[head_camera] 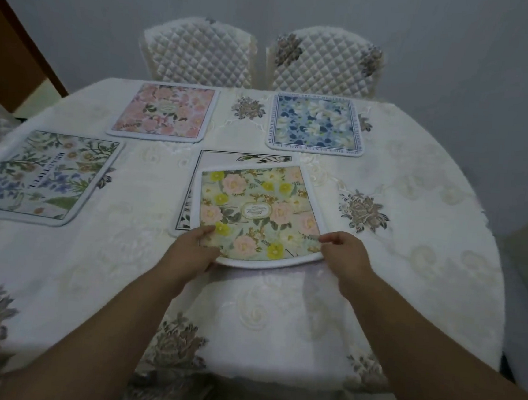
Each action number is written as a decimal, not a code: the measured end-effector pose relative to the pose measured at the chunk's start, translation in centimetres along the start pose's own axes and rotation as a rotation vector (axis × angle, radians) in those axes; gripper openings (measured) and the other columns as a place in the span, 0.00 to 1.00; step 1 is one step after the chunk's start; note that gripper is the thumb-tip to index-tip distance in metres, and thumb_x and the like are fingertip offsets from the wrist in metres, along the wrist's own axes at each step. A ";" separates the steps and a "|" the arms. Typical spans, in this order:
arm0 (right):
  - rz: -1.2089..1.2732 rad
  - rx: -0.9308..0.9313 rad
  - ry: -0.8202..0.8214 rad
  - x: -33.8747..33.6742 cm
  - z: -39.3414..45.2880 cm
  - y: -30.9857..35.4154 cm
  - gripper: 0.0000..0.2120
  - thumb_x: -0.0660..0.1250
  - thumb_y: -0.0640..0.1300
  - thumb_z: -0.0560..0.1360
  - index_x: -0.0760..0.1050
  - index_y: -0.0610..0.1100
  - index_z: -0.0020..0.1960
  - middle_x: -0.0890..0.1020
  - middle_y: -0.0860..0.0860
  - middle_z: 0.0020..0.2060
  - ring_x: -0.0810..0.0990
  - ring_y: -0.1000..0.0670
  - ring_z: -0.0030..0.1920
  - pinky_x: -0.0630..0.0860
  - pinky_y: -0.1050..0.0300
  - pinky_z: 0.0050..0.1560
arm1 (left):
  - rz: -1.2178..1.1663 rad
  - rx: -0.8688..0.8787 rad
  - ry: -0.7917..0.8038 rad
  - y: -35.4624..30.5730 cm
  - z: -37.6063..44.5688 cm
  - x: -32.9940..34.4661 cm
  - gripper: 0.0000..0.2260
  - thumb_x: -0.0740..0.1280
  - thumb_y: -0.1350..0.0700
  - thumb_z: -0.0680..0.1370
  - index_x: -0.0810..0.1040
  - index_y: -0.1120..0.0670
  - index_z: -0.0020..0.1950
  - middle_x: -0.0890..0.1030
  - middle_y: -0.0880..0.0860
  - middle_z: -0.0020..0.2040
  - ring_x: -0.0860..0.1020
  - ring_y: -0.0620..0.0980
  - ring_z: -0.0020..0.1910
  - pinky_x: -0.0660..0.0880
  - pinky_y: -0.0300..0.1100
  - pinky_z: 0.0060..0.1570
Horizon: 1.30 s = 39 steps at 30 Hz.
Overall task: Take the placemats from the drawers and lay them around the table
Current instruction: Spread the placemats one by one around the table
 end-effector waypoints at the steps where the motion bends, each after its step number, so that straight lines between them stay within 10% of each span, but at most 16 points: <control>1: -0.025 -0.004 -0.016 -1.8 -0.3 -1.1 0.10 0.65 0.36 0.73 0.81 0.48 0.47 0.82 0.47 0.44 0.77 0.49 0.37 0.73 0.57 0.36 | 0.058 0.005 0.032 0.0 -1.2 1.5 0.26 0.69 0.61 0.76 0.74 0.48 0.74 0.76 0.54 0.67 0.80 0.54 0.57 0.81 0.52 0.59; 12: -0.363 -0.060 -0.123 -18.8 -2.1 -13.2 0.07 0.69 0.38 0.74 0.78 0.46 0.50 0.81 0.46 0.48 0.79 0.50 0.41 0.73 0.57 0.35 | 0.394 0.243 0.157 2.2 -8.7 18.3 0.27 0.68 0.49 0.74 0.72 0.41 0.74 0.77 0.51 0.66 0.73 0.54 0.67 0.73 0.51 0.67; 29: -0.545 -0.148 -0.059 -20.6 -3.6 -15.3 0.08 0.68 0.39 0.70 0.69 0.46 0.39 0.72 0.48 0.39 0.74 0.48 0.35 0.66 0.55 0.31 | 0.849 0.393 0.055 4.9 -9.3 20.1 0.33 0.52 0.27 0.73 0.61 0.32 0.77 0.75 0.47 0.55 0.71 0.54 0.59 0.72 0.49 0.59; 39: -0.864 -0.272 -0.172 -20.4 -4.2 -15.7 0.09 0.70 0.43 0.68 0.72 0.47 0.45 0.72 0.45 0.55 0.75 0.40 0.52 0.76 0.49 0.46 | 0.798 0.551 -0.157 4.5 -10.2 19.3 0.19 0.67 0.37 0.75 0.80 0.40 0.64 0.78 0.48 0.43 0.73 0.54 0.48 0.73 0.48 0.44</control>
Point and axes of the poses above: each hand's wrist, its own z-axis towards the middle knuckle, its own x-axis out of the palm, y = z × x, the point moved 2 cm from there along z, towards the middle knuckle
